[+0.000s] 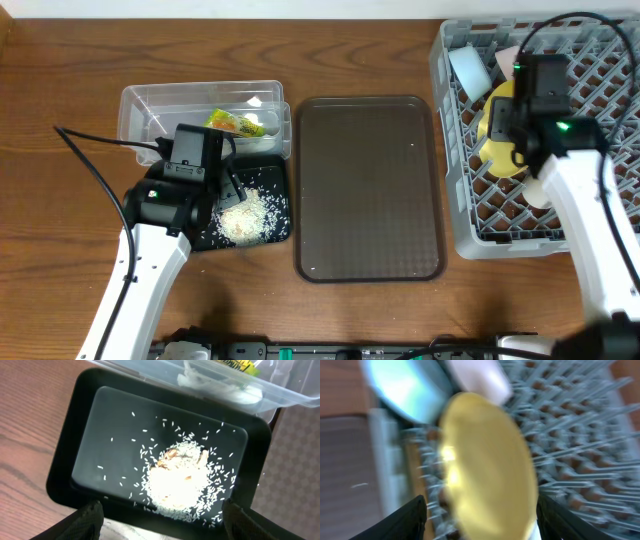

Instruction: Sort waste into correct bins and load items into the dishwasher rack

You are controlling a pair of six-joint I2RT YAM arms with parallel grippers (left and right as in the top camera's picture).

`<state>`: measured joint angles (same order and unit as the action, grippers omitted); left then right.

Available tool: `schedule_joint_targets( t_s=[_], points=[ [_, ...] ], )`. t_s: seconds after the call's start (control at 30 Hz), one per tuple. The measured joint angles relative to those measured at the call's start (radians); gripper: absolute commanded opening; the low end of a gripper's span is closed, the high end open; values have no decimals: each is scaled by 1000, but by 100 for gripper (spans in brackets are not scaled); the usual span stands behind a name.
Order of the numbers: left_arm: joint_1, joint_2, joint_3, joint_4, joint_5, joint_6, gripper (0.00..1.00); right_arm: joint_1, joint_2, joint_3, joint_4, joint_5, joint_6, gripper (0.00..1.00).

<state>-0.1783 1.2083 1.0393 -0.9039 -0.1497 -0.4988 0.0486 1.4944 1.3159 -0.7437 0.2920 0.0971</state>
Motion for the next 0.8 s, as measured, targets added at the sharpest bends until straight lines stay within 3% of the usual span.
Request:
schedule_joint_targets(
  t_s=[0.13,0.3,0.37,0.5,0.67,0.7,0.73,0.77,0.8],
  points=[
    [0,0,0,23,0,14,80,-46,-88,1,-117,-183,7,72],
    [0,0,0,4,22,93,86,-61,-100,-8,-230,-280,15,76],
    [0,0,0,-39,68,127,85,-61,-103,-32,-232,-314,20,77],
    [0,0,0,-121,141,163,72,-61,-137,-137,-200,-363,31,82],
    [0,-81,-41,-129,178,207,72,-61,-299,-335,-108,-382,39,93],
    [0,-131,-66,-122,180,212,72,-61,-351,-376,-84,-383,40,99],
    [0,-177,-87,-117,182,212,76,-61,-417,-421,-57,-384,41,99],
    [0,-230,-109,-113,185,214,88,-61,-463,-449,-43,-382,42,99],
    [0,-295,-135,-105,189,222,89,-61,-543,-494,-20,-383,40,99]
  ],
)
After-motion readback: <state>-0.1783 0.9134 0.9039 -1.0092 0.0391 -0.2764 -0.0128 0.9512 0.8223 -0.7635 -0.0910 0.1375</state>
